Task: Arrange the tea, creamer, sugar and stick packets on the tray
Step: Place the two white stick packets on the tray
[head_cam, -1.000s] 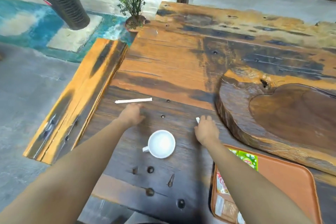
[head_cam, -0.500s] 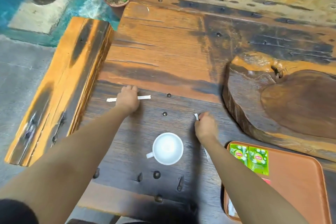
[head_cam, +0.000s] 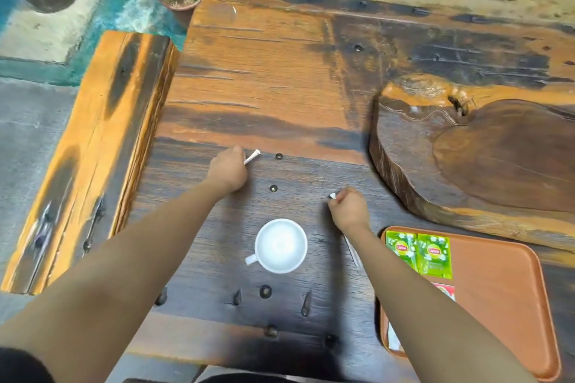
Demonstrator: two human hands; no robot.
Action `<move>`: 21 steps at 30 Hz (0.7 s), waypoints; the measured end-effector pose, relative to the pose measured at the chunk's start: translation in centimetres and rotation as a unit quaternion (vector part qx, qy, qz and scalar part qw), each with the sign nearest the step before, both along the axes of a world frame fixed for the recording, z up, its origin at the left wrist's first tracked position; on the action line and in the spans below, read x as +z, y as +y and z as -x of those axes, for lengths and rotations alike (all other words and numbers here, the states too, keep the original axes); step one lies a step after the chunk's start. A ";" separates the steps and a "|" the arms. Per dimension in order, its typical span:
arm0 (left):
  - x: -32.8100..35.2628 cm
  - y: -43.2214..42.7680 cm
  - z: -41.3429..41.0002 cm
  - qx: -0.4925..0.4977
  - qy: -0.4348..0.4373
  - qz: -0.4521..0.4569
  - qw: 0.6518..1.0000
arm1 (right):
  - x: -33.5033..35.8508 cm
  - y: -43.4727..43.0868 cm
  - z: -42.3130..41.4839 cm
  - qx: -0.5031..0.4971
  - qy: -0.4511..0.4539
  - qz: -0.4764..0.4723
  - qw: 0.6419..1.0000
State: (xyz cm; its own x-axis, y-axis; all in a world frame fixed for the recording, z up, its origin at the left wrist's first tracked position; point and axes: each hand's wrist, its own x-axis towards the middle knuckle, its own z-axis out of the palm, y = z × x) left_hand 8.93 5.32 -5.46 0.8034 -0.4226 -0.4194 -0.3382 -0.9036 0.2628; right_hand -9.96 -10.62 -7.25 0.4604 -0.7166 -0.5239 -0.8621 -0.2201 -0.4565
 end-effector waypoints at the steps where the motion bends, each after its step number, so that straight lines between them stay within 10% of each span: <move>1: 0.4 -0.6 0.4 0.008 0.007 0.021 1.000 | 0.3 -0.4 0.3 -0.013 -0.020 -0.014 1.000; 10: 6.1 -9.4 7.3 -0.075 0.032 0.180 0.980 | 6.6 -6.4 3.5 -0.183 -0.233 -0.210 0.932; 14: 9.3 -13.2 12.8 0.012 0.235 0.283 0.930 | 9.4 -9.8 6.8 -0.230 -0.303 -0.278 0.882; 21: 11.3 -16.1 23.7 0.109 0.380 0.360 0.845 | 11.3 -15.1 18.3 -0.200 -0.289 -0.235 0.906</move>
